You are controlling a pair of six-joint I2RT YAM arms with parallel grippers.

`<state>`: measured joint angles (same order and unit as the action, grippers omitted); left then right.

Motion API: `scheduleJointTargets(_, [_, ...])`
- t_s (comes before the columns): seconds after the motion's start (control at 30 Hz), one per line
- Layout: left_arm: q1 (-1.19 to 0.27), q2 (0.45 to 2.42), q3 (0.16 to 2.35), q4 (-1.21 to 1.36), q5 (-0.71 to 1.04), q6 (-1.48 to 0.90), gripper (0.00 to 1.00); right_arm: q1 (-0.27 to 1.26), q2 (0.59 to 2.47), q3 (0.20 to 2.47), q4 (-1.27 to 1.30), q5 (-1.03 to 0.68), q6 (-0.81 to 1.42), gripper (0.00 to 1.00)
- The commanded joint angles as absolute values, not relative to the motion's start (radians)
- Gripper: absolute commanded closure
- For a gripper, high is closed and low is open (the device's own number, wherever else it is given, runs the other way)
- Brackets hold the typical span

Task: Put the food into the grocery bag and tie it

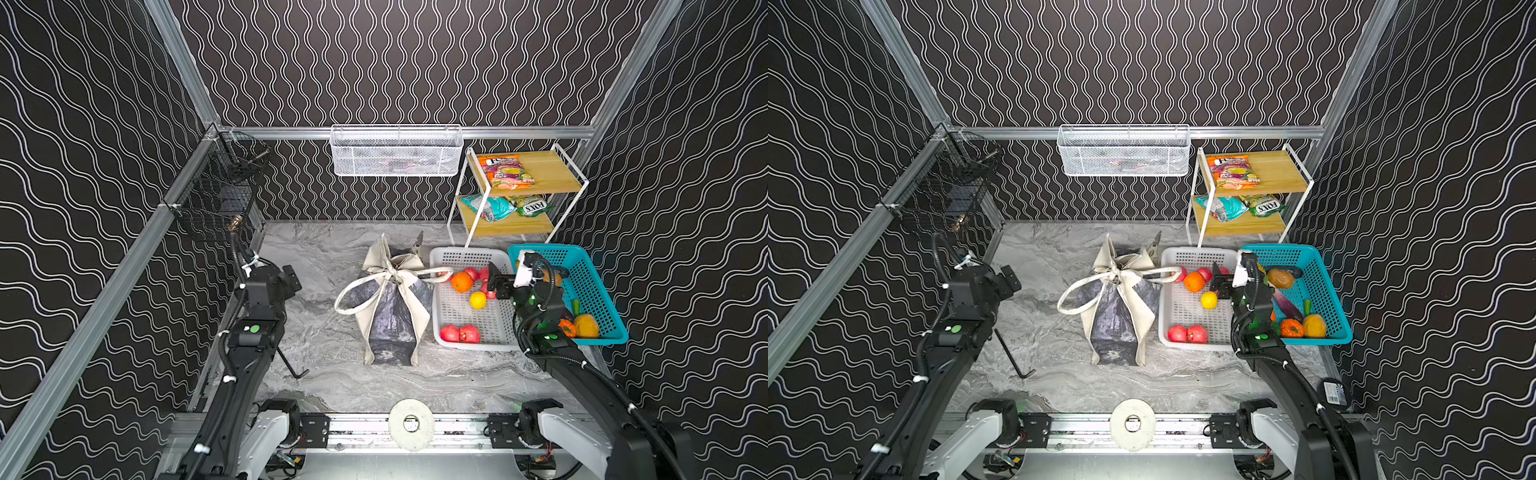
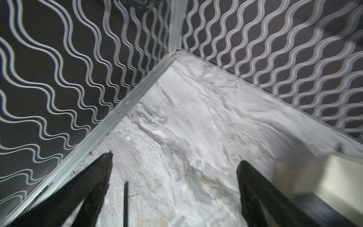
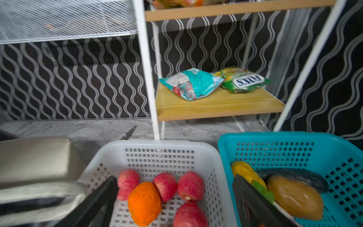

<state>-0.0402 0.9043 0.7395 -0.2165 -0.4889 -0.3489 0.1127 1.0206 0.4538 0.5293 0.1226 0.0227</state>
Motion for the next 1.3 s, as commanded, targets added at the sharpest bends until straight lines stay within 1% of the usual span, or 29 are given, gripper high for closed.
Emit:
scheduleJointTargets(0.0, [-0.040, 0.917, 0.663, -0.029, -0.622, -0.384, 0.02, 0.065, 1.050, 0.415, 0.687, 0.169, 0.098, 0.07])
scheduleJointTargets(0.1, [-0.040, 0.916, 0.538, 0.156, -0.661, -0.343, 0.02, 0.029, 1.081, 0.369, 0.746, 0.236, 0.130, 0.07])
scheduleJointTargets(0.17, [-0.042, 0.927, 0.479, 0.242, -0.680, -0.317, 0.02, 0.009, 1.098, 0.315, 0.830, 0.271, 0.144, 0.07])
scheduleJointTargets(0.37, [-0.066, 1.020, 0.426, 0.309, -0.716, -0.289, 0.02, -0.015, 1.227, 0.243, 1.002, 0.255, 0.109, 0.03])
scheduleJointTargets(0.47, [-0.088, 1.036, 0.379, 0.380, -0.743, -0.273, 0.02, -0.015, 1.214, 0.274, 0.913, 0.249, 0.084, 0.01])
scheduleJointTargets(0.53, [-0.095, 1.049, 0.361, 0.401, -0.742, -0.267, 0.02, -0.015, 1.224, 0.273, 0.906, 0.271, 0.046, 0.01])
scheduleJointTargets(0.63, [-0.101, 1.071, 0.326, 0.452, -0.726, -0.259, 0.02, -0.015, 1.228, 0.233, 0.910, 0.273, 0.063, 0.01])
scheduleJointTargets(0.7, [-0.103, 1.097, 0.292, 0.530, -0.713, -0.240, 0.02, -0.017, 1.283, 0.204, 1.009, 0.265, 0.062, 0.01])
scheduleJointTargets(0.77, [-0.103, 1.141, 0.271, 0.613, -0.689, -0.216, 0.02, -0.018, 1.353, 0.185, 1.166, 0.245, 0.036, 0.01])
scheduleJointTargets(0.9, [-0.103, 1.238, 0.234, 0.783, -0.637, -0.184, 0.04, -0.025, 1.428, 0.196, 1.186, 0.230, 0.060, 0.01])
scheduleJointTargets(1.03, [-0.104, 1.364, 0.203, 1.019, -0.577, -0.111, 0.04, -0.027, 1.573, 0.116, 1.521, 0.208, 0.026, 0.01])
scheduleJointTargets(1.1, [-0.104, 1.391, 0.219, 1.018, -0.553, -0.093, 0.03, -0.027, 1.532, 0.132, 1.423, 0.183, 0.029, 0.01])
scheduleJointTargets(1.17, [-0.104, 1.471, 0.218, 1.115, -0.529, -0.067, 0.02, -0.028, 1.509, 0.164, 1.322, 0.156, 0.023, 0.01])
scheduleJointTargets(1.23, [-0.104, 1.559, 0.211, 1.255, -0.501, -0.023, 0.02, -0.028, 1.541, 0.170, 1.363, 0.135, 0.005, 0.01])
scheduleJointTargets(1.27, [-0.104, 1.539, 0.221, 1.204, -0.474, -0.030, 0.02, -0.028, 1.558, 0.170, 1.397, 0.130, 0.000, 0.01])
